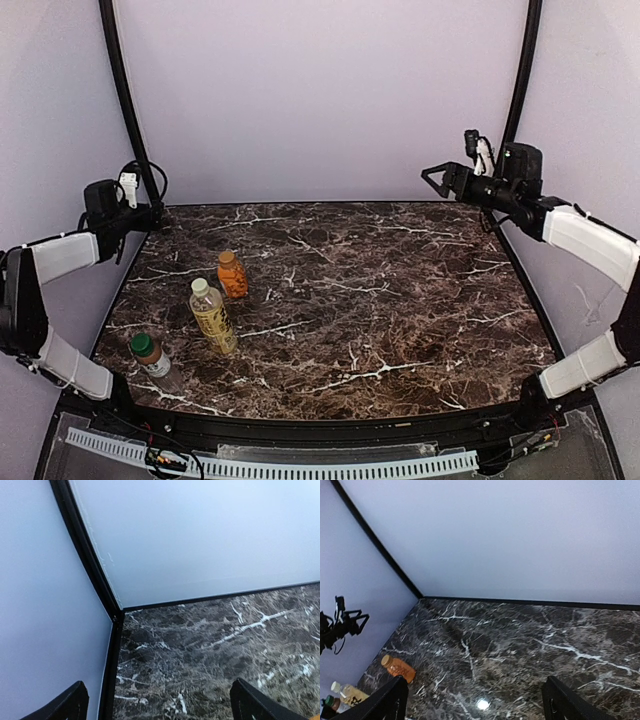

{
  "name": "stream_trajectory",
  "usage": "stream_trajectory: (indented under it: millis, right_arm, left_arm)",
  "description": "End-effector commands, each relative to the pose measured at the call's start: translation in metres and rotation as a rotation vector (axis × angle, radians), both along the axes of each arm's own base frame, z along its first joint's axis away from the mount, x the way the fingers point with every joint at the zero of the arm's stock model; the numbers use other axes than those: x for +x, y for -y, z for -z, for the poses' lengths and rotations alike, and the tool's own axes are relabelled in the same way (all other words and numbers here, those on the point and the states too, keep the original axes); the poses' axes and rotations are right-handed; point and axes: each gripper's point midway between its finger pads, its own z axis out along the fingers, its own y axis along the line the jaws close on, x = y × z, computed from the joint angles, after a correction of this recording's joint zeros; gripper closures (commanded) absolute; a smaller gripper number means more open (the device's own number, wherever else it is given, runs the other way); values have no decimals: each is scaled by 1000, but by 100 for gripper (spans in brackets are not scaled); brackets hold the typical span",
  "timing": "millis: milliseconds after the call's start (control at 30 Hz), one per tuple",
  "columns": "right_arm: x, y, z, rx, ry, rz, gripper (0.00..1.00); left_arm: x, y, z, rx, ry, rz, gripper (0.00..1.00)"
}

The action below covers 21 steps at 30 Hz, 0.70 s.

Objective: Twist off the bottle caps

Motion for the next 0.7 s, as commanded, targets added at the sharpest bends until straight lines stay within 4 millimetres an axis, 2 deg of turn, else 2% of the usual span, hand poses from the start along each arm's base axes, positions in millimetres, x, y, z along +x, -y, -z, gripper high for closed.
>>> stream_trajectory:
  millis: [0, 33, 100, 133, 167, 200, 233, 267, 300, 400, 500, 533, 667]
  right_arm:
    - [-39, -87, -4, -84, -115, -189, 10]
    - [-47, -108, -9, -105, -107, -234, 11]
    - [-70, -154, -18, -163, -78, -332, 12]
    - [-82, -177, -19, -195, -67, -387, 12]
    - [-96, -201, -21, -219, -44, -451, 12]
    - [-108, -224, -22, -240, -25, -512, 12]
    - [-120, -245, -22, -258, -5, -565, 11]
    - [-130, -265, -24, -269, 22, -603, 11]
    - [-139, -286, -24, -280, 46, -639, 11]
    - [-165, -344, -30, -305, 160, -748, 11]
    - [-183, -389, -22, -326, 212, -827, 10]
    - [-186, -404, -11, -337, 209, -850, 10]
    - [-200, -439, 10, -354, 198, -907, 9]
  left_arm:
    - [-52, 31, 13, 41, -302, 199, 0]
    - [-67, 42, 11, 35, -362, 268, 0]
    - [-94, 57, -9, 25, -405, 351, 0]
    - [-99, 59, -24, 22, -403, 364, 0]
    - [-118, 66, -23, 1, -461, 402, 0]
    - [-124, 72, -37, -10, -452, 430, 0]
    - [-141, 76, -36, -22, -501, 450, 2]
    - [-147, 82, -48, -35, -488, 479, 3]
    - [-160, 85, -50, -46, -508, 494, 4]
    - [-177, 94, -67, -75, -481, 523, 4]
    - [-188, 95, -78, -76, -441, 511, 4]
    - [-190, 95, -77, -75, -438, 506, 4]
    - [-196, 92, -75, -58, -434, 486, 4]
